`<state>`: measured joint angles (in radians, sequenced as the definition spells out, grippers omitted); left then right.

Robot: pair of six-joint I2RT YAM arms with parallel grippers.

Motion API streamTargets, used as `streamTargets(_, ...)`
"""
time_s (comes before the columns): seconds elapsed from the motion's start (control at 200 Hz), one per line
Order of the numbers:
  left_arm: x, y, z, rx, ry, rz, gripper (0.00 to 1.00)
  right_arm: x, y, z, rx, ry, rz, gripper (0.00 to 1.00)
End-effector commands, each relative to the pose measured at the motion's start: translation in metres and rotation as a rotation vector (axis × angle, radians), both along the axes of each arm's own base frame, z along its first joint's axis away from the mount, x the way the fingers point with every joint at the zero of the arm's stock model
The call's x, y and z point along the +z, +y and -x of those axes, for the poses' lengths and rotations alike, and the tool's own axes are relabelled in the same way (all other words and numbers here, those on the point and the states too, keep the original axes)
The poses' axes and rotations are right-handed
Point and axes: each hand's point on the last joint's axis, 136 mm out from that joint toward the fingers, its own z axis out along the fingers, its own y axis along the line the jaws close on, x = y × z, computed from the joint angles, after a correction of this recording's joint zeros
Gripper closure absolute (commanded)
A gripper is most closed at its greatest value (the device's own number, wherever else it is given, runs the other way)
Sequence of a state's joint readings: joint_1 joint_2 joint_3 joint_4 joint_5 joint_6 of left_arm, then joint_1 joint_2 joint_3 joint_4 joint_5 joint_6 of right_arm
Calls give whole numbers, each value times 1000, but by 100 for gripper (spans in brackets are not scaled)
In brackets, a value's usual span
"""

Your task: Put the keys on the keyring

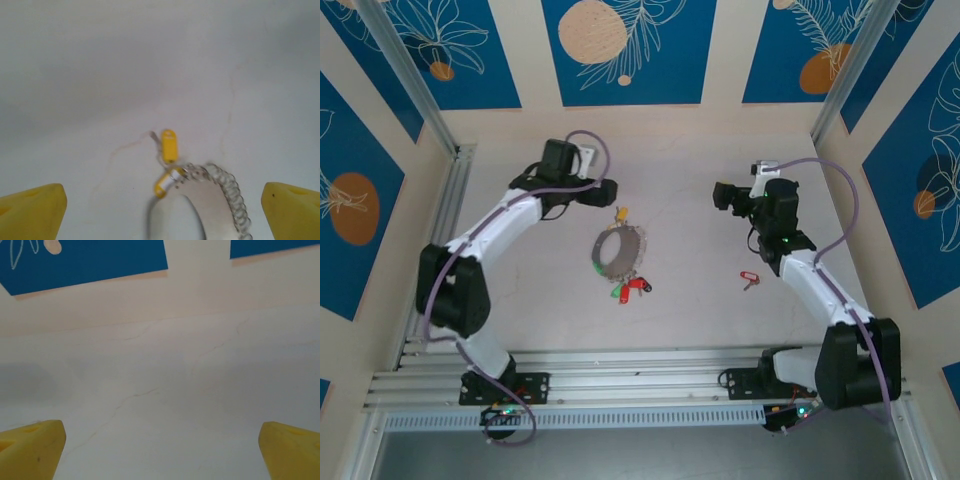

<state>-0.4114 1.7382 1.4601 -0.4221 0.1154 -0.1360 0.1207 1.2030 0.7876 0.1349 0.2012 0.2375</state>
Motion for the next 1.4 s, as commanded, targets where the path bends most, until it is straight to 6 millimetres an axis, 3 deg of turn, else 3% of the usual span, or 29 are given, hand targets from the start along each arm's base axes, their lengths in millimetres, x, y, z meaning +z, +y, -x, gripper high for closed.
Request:
streamTargets(0.0, -23, -24, 25, -115, 155, -55, 0, -51, 22, 30, 54, 267, -81, 1)
streamTargets(0.155, -47, -42, 22, -137, 205, -95, 3, -63, 35, 44, 97, 357, -149, 1)
streamTargets(0.315, -71, -58, 20, -177, 247, -152, 27, -73, 42, 43, 158, 406, -139, 1)
streamTargets(0.525, -90, -76, 16, -237, 261, -232, 58, -82, 26, 39, 136, 426, -232, 1)
streamTargets(0.62, -95, -83, 15, -267, 266, -241, 67, -85, 22, 37, 131, 436, -240, 0)
streamTargets(0.775, -114, -87, 17, -302, 294, -294, 73, -83, 22, 34, 133, 436, -243, 2)
streamTargets(0.995, -131, -77, 21, -330, 310, -379, 84, -79, 22, 31, 134, 437, -239, 5)
streamTargets(1.391, -152, -76, 22, -375, 326, -419, 81, -64, 17, 28, 125, 405, -233, 8)
